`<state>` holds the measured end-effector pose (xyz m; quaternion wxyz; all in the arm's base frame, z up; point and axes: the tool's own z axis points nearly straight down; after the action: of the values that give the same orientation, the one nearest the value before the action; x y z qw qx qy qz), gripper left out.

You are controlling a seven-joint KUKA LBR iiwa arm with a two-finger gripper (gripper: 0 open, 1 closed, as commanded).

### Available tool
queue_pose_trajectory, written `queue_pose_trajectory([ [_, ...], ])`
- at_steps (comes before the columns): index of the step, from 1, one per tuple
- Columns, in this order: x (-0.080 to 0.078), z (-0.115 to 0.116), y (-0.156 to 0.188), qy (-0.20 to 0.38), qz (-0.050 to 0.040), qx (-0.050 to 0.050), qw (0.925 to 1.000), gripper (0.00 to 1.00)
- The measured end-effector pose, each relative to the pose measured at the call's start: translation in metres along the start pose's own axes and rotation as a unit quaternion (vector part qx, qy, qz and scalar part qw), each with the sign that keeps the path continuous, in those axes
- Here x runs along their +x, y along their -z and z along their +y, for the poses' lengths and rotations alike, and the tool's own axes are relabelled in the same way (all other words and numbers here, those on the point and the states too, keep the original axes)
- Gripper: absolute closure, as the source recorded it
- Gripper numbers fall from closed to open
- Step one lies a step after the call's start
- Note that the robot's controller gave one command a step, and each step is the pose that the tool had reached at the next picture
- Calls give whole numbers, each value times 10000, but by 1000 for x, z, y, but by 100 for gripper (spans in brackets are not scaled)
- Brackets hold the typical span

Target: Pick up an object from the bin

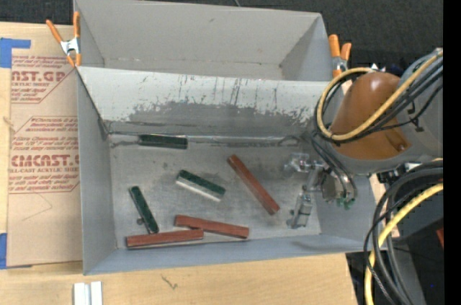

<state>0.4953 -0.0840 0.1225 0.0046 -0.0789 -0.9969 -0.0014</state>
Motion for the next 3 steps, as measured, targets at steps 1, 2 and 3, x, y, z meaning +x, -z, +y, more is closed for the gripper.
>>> queue_pose_trajectory([
  [1,0,-14,-40,-335,-78,3,9994,0],
  [2,-29,18,-51,-259,-36,11,9997,0],
  [3,-15,50,-53,-666,-43,6,9978,100],
])
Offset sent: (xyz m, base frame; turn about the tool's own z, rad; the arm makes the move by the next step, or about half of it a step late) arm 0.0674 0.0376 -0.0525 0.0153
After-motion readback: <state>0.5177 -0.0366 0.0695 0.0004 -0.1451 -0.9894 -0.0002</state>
